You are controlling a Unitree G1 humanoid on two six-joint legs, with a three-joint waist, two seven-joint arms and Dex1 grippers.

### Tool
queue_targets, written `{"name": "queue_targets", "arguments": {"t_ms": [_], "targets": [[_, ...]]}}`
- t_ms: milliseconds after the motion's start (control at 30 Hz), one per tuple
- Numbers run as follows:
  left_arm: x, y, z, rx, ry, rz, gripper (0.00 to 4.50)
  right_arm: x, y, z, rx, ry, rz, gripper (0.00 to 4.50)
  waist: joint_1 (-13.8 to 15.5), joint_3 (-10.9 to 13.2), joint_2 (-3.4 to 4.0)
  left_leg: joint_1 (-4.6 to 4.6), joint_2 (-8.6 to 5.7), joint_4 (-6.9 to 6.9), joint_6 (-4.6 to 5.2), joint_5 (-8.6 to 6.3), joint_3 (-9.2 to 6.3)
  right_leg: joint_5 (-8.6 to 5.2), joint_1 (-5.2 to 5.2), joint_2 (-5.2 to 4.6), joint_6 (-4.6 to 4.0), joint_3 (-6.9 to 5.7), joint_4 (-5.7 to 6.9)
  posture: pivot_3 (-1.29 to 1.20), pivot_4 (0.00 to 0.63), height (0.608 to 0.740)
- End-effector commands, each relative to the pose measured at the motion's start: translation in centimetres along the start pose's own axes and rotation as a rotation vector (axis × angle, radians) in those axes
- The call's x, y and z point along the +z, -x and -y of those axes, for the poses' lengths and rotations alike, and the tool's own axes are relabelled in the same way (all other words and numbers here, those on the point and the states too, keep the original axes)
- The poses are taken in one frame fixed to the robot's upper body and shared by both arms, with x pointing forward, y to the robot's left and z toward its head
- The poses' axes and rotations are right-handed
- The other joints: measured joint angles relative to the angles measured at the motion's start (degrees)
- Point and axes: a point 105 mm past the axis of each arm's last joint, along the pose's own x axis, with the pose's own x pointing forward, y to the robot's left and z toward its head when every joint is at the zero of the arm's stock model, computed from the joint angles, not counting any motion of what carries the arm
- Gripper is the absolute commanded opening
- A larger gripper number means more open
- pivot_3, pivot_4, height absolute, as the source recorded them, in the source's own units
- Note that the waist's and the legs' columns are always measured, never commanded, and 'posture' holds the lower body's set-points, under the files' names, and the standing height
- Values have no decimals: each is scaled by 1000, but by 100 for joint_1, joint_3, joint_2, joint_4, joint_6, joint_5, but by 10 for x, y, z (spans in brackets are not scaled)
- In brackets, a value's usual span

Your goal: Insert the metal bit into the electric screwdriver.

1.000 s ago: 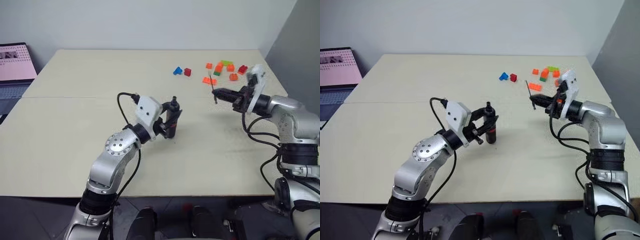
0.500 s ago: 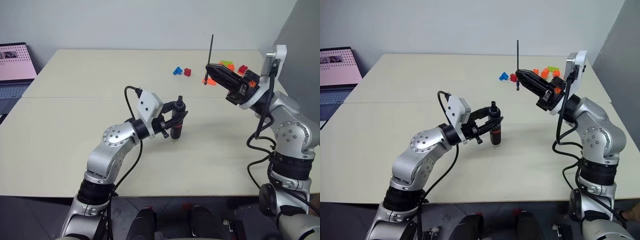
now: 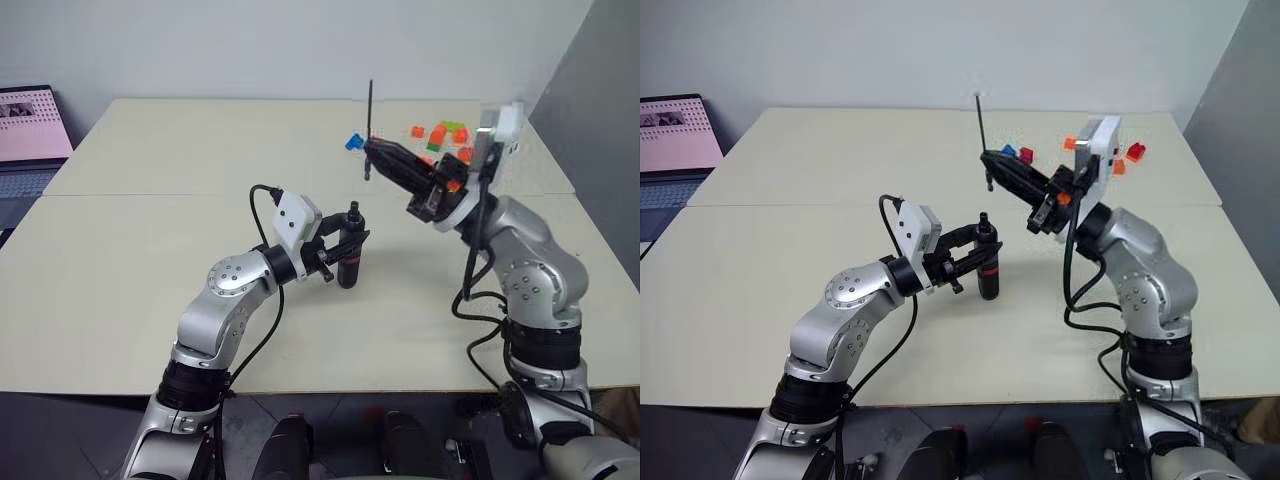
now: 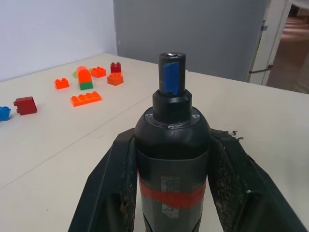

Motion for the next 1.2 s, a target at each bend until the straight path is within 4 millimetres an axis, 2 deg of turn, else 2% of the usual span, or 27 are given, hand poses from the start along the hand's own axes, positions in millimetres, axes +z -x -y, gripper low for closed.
{"name": "queue_targets", "arguments": {"t_ms": [33, 467, 733, 1200], "targets": [[11, 7, -4, 14, -57, 41, 1656, 5, -3, -5, 28, 40, 31, 0, -4, 0, 0, 1, 0, 0, 0, 0, 0, 0, 0, 0, 0, 1, 0, 0, 150, 740], [3, 16, -1, 28, -62, 14, 1655, -13, -7, -12, 55, 2, 19, 0, -8, 0, 1, 9, 2, -2, 0, 0, -6, 1, 2, 6, -2, 2, 1, 0, 150, 740], [1, 16, -3, 38, -59, 7, 1655, -13, -11, -11, 39, 22, 40, 0, -7, 0, 1, 9, 5, -2, 0, 0, -6, 2, 2, 11, -4, 1, 1, 0, 150, 740], [1, 17, -3, 42, -53, 3, 1655, -21, -5, -15, 10, 17, 34, 0, -7, 0, 1, 9, 5, -3, 0, 0, -7, 3, 2, 11, -5, 1, 2, 0, 150, 740]]}}
